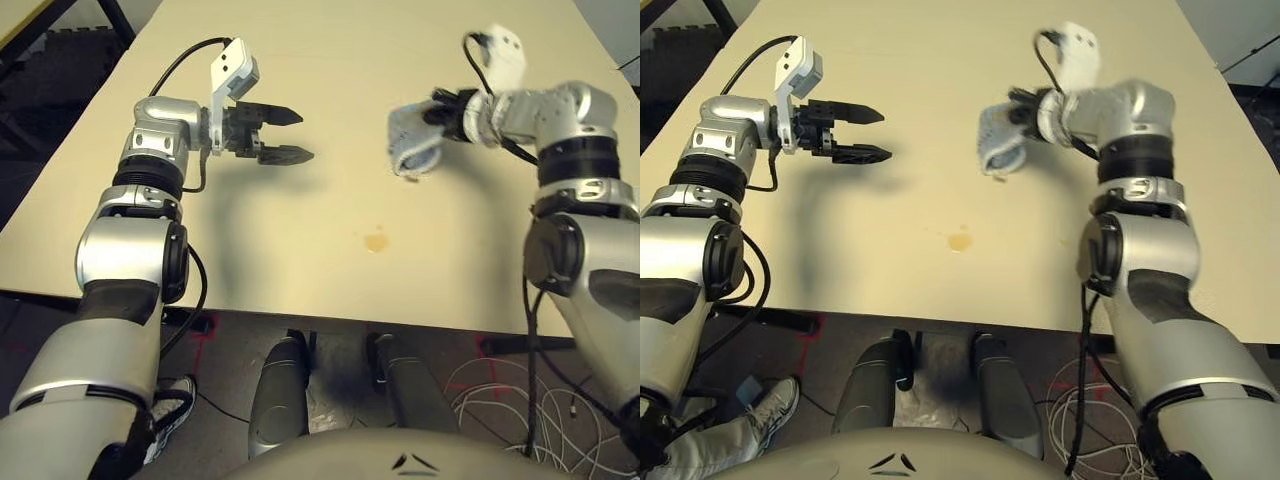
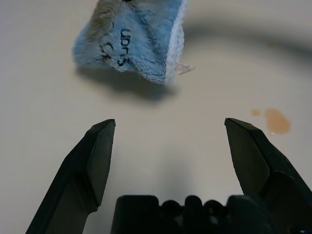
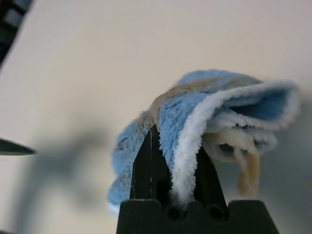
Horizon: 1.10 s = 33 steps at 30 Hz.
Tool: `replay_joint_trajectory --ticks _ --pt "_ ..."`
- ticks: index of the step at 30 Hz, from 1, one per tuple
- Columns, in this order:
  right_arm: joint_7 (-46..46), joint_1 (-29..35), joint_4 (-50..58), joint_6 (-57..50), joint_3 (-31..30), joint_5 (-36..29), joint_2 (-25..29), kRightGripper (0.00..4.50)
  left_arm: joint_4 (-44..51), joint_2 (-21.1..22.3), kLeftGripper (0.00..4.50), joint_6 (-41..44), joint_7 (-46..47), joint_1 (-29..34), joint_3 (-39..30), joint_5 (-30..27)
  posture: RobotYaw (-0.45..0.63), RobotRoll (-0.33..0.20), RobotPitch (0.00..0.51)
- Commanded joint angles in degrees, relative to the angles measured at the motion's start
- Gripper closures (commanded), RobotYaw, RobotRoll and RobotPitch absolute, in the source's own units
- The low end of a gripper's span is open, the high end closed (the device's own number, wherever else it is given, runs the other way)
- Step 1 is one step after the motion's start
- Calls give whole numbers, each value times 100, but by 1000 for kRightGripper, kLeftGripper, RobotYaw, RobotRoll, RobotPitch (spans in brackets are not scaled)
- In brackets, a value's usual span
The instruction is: Wipe the water off the table with a rag.
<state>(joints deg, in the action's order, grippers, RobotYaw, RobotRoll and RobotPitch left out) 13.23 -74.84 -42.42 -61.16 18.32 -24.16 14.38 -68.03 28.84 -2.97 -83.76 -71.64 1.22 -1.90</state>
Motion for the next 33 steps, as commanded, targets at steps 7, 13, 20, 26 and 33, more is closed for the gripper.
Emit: replay_joint_trajectory --ticks 7,13,20,26,33 --pt "343 460 -1669 1783 -546 833 417 4478 7 10 0 -4 7 -17 3 29 17 0 188" --pt "178 599 -2410 2184 -371 991 1207 4478 24 47 0 17 -3 32 5 27 21 0 198" --pt "-237 479 -2641 2402 -63 965 1821 4478 8 -2 0 27 7 28 8 26 2 0 211" --pt "604 360 -1094 598 -259 388 1137 4478 4 -46 0 43 -14 9 13 24 -17 0 220" --pt "39 1743 3626 -2855 -7 -905 -929 4478 -21 -112 0 41 25 -18 3 34 -18 0 230"
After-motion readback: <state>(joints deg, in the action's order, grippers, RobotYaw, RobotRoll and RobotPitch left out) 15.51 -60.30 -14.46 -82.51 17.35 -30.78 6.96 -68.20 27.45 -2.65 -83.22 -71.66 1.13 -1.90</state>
